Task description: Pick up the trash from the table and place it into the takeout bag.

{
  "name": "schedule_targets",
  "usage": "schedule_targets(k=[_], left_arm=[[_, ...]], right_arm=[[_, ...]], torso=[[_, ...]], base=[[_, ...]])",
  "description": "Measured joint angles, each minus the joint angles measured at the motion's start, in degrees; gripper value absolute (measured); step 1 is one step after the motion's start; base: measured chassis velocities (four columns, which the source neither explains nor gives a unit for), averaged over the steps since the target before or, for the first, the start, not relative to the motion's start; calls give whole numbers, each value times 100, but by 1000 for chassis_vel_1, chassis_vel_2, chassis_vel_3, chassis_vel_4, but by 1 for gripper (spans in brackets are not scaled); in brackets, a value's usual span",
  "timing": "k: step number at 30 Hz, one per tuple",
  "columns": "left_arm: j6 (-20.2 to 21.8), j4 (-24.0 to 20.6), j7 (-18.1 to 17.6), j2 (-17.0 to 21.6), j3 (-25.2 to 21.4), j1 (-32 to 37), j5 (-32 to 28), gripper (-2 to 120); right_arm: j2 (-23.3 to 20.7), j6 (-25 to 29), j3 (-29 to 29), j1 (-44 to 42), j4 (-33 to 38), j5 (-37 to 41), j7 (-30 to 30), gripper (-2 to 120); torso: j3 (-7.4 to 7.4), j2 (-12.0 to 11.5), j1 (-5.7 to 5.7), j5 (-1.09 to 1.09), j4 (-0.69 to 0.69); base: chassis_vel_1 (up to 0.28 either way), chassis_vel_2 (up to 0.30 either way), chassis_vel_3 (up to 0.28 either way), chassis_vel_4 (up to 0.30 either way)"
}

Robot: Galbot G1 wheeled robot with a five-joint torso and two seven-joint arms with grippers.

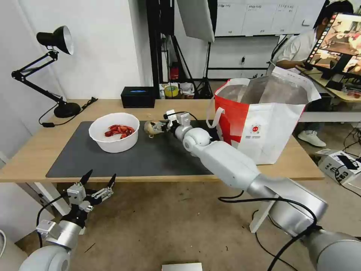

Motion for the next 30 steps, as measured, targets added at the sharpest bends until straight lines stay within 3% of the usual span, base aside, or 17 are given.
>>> schedule_targets(k=[16, 30], left_arm=[[-21, -32, 18, -36, 25, 54, 22, 100], [-34, -33, 29, -41, 33, 58, 25, 100]], right_arm=[[581, 57, 79, 169, -983, -455, -392, 100], [681, 161, 75, 225, -1290, -625, -535, 100]], torso=[[0, 0, 0, 0, 0], [0, 0, 0, 0, 0]], base=[[0, 0, 0, 0], [0, 0, 0, 0]])
